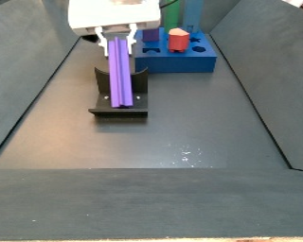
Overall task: Pick up the star object. Move up. Place the star object on the fixture. Regrasp the star object. Move to above the board. Insert the star object.
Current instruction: Move to above the board.
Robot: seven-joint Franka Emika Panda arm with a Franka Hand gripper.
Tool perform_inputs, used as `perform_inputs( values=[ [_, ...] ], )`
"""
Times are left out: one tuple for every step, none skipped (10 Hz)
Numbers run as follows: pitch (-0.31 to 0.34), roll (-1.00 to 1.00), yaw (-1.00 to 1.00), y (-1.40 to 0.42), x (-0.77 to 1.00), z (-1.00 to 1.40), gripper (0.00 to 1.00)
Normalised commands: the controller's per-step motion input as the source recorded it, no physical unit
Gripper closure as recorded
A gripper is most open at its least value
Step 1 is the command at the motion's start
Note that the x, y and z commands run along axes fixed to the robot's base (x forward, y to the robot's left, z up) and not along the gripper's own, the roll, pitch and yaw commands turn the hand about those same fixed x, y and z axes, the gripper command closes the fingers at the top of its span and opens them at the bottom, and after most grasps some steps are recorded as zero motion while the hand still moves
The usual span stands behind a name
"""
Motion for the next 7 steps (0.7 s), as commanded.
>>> perform_inputs(
  values=[
    [0.242, -0.05, -0.38, 0.11, 0.05, 1.0, 1.0],
    [0.28, -0.05, -0.23, 0.1, 0.04, 1.0, 1.0],
    [0.308, -0.05, -0.12, 0.1, 0.03, 1.0, 1.0],
    [0.334, -0.06, -0.01, 0.08, 0.03, 1.0, 1.0],
    [0.332, -0.06, 0.07, 0.07, 0.03, 1.0, 1.0],
    [0.318, -0.07, 0.14, 0.06, 0.03, 1.0, 1.0],
    [0.278, -0.06, 0.2, 0.05, 0.05, 1.0, 1.0]
  ],
)
